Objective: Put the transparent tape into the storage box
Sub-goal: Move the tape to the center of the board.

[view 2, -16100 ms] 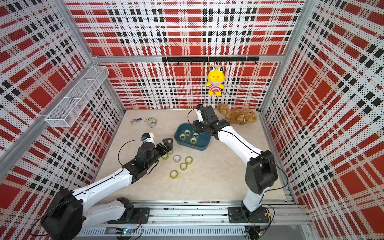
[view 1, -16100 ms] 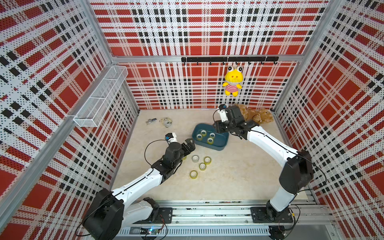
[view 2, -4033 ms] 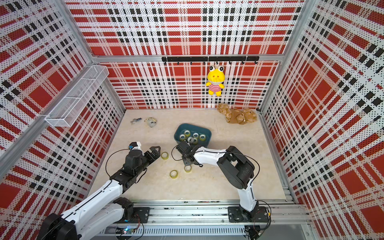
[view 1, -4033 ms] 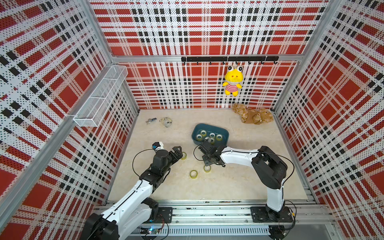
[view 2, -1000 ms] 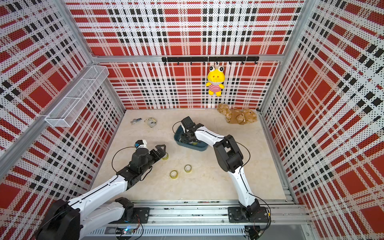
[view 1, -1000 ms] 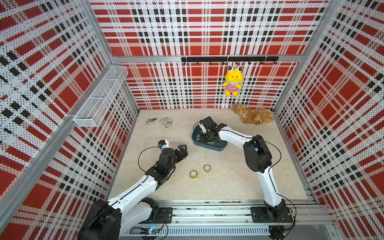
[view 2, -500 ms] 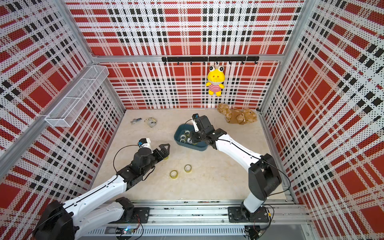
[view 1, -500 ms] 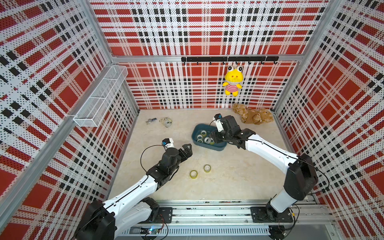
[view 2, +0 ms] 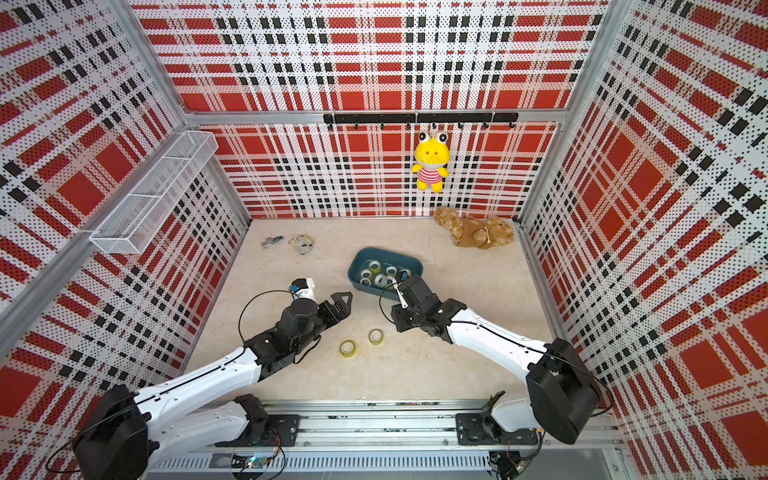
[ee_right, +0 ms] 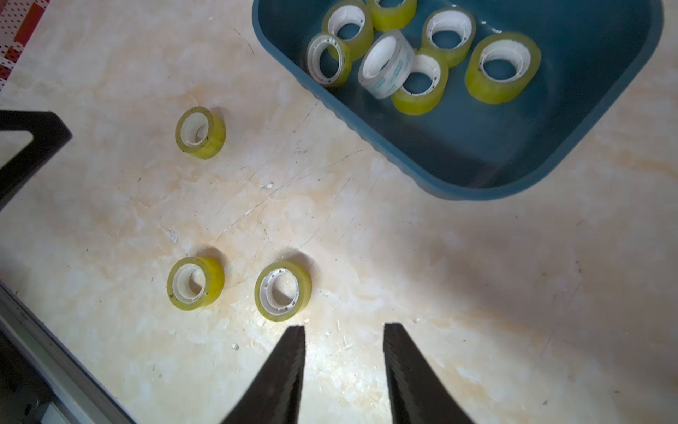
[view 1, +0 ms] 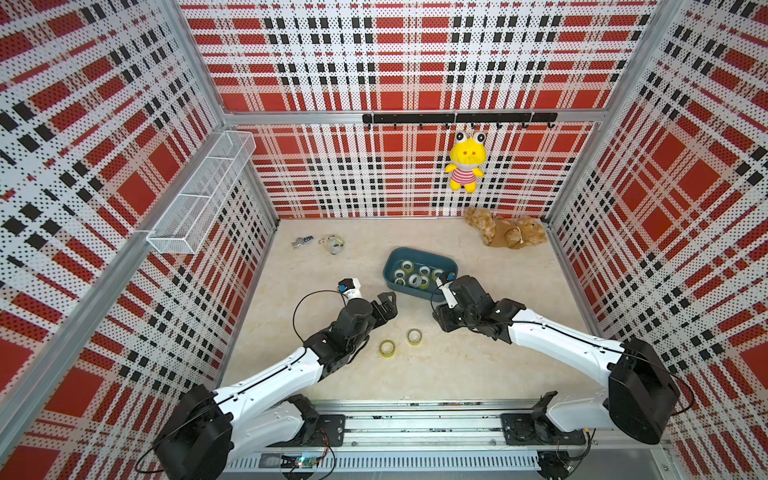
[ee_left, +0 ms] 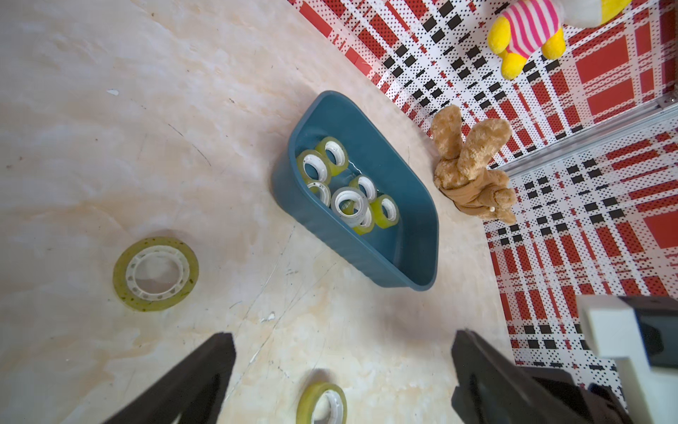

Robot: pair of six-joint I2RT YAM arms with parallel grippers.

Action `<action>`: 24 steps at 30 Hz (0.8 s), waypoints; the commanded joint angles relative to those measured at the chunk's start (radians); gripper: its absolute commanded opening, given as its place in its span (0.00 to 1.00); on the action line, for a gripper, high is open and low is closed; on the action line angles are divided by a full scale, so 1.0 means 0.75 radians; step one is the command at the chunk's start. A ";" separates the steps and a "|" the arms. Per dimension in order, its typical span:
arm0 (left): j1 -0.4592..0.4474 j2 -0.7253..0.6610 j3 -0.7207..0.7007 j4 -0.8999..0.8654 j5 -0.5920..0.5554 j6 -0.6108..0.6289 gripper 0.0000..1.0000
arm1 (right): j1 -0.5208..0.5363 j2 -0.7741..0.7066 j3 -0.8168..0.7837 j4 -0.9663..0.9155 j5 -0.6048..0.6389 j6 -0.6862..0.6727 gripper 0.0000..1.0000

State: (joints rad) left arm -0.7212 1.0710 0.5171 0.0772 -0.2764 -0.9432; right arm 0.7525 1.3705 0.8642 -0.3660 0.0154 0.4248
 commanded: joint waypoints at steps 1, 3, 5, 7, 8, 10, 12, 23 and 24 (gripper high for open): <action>-0.014 0.010 0.033 -0.028 -0.029 0.000 1.00 | 0.038 -0.013 -0.052 0.053 0.065 0.076 0.42; -0.014 0.005 0.027 -0.045 -0.040 -0.004 1.00 | 0.050 0.007 -0.066 0.054 0.079 0.095 0.42; -0.014 -0.011 0.004 -0.048 -0.059 -0.010 0.99 | 0.056 0.032 -0.079 0.069 0.082 0.107 0.42; -0.014 -0.030 -0.030 -0.042 -0.087 -0.028 0.99 | 0.058 0.058 -0.091 0.091 0.081 0.116 0.43; -0.012 -0.042 -0.050 -0.029 -0.101 -0.034 0.99 | 0.058 0.071 -0.098 0.107 0.075 0.121 0.43; 0.001 -0.057 -0.089 -0.003 -0.110 -0.042 0.99 | 0.060 0.099 -0.105 0.135 0.061 0.131 0.44; 0.025 -0.059 -0.115 0.022 -0.102 -0.050 0.99 | 0.067 0.128 -0.106 0.167 0.048 0.139 0.44; 0.185 -0.070 -0.192 0.079 -0.016 -0.049 0.99 | 0.205 0.390 0.071 0.184 0.061 0.156 0.44; 0.190 -0.075 -0.195 0.077 -0.013 -0.043 0.99 | 0.220 0.415 0.087 0.183 0.063 0.156 0.44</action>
State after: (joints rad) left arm -0.5926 1.0344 0.3897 0.1123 -0.3042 -0.9806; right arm 0.8898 1.6478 0.8898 -0.2447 0.0486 0.5308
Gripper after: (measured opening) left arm 0.992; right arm 0.442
